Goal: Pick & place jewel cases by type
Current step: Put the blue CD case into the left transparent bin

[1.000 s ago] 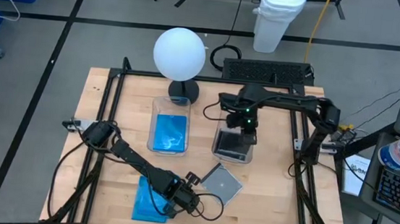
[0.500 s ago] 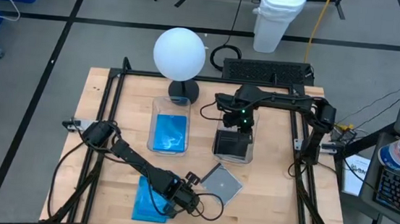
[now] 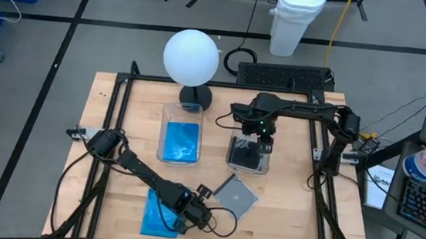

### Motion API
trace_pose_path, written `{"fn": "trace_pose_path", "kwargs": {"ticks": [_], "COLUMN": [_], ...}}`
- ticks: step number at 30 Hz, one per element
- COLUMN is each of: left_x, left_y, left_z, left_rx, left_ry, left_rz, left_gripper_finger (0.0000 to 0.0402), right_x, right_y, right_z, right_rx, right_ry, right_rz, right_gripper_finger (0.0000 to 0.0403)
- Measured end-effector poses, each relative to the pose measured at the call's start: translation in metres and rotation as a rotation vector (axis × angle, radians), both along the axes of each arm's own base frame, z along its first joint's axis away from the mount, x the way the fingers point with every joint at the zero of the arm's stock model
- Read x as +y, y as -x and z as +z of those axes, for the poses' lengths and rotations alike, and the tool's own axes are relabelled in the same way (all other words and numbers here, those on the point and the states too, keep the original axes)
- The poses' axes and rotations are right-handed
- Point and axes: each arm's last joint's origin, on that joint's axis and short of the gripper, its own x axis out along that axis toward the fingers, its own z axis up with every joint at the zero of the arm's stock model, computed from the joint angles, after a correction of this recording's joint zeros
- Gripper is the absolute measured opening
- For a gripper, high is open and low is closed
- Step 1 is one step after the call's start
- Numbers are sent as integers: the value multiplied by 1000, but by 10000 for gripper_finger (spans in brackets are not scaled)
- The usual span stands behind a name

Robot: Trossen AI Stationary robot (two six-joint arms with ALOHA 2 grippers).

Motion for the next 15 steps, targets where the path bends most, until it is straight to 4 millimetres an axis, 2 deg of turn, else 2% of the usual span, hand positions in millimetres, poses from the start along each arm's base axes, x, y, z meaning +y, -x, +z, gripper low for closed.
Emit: {"fn": "trace_pose_path", "kwargs": {"ticks": [3,7,11,15], "left_x": [0,-4,-11,-16], "left_y": [0,-3,-7,3], "left_z": [0,8,23,40], "left_rx": [-1,-35,-86,-43], "left_ry": [-2,-13,-62,-202], "left_rz": [2,43,56,103], "left_gripper_finger": [37,37,37,37], "right_x": [8,27,55,97], "right_y": [8,25,37,42], "right_z": [18,52,90,121], "right_rx": [-46,-203,-510,-866], "right_ry": [61,148,294,321], "right_rz": [-24,-61,-81,-39], "right_gripper_finger": [177,171,156,128]}}
